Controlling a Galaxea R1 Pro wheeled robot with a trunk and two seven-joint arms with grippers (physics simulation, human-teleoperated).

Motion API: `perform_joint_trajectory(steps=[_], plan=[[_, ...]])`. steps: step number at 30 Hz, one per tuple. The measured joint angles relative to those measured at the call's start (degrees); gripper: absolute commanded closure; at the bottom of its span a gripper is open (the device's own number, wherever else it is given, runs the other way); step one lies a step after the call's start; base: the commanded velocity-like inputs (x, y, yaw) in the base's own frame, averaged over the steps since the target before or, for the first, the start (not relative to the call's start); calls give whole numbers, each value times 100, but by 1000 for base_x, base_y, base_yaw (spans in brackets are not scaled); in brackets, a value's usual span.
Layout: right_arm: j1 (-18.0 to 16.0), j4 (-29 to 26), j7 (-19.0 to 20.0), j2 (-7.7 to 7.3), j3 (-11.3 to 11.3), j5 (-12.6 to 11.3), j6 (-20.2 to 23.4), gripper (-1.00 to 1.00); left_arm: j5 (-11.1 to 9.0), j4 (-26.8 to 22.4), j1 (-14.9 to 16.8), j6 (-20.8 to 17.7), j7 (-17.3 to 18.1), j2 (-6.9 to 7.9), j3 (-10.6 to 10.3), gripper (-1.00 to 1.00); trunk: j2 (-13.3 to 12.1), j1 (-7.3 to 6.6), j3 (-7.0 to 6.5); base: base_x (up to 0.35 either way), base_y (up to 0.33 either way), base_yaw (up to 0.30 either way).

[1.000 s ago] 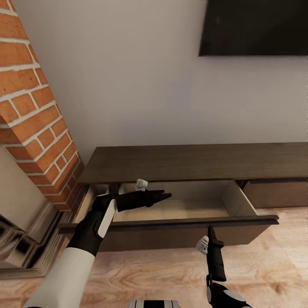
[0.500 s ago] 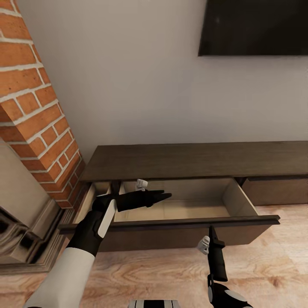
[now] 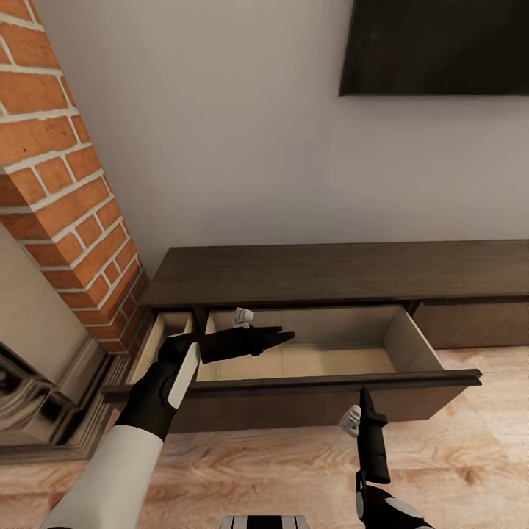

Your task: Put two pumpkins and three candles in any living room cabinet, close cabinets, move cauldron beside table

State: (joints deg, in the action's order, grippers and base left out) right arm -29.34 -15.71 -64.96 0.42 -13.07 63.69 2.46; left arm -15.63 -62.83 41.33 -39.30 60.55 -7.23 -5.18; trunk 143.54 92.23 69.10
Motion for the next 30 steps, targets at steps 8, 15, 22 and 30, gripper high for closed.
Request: perform_joint_trajectory(steps=[8,15,22,30], plan=[[0,0,-3,7,14,1,5,100,2,6,3,0,0,-3,0,-100,0,0,0,-1,0,0],[0,0,-3,6,14,1,-3,100,3,6,0,0,0,-2,0,-100,0,0,0,0,0,0],[0,8,-13,1,-14,-6,26,100,2,6,1,0,0,-3,0,-100,0,0,0,0,0,0],[7,15,266,193,-451,20,18,-100,5,8,5,1,0,-4,-1,-100,0,1,1,0,0,0]])
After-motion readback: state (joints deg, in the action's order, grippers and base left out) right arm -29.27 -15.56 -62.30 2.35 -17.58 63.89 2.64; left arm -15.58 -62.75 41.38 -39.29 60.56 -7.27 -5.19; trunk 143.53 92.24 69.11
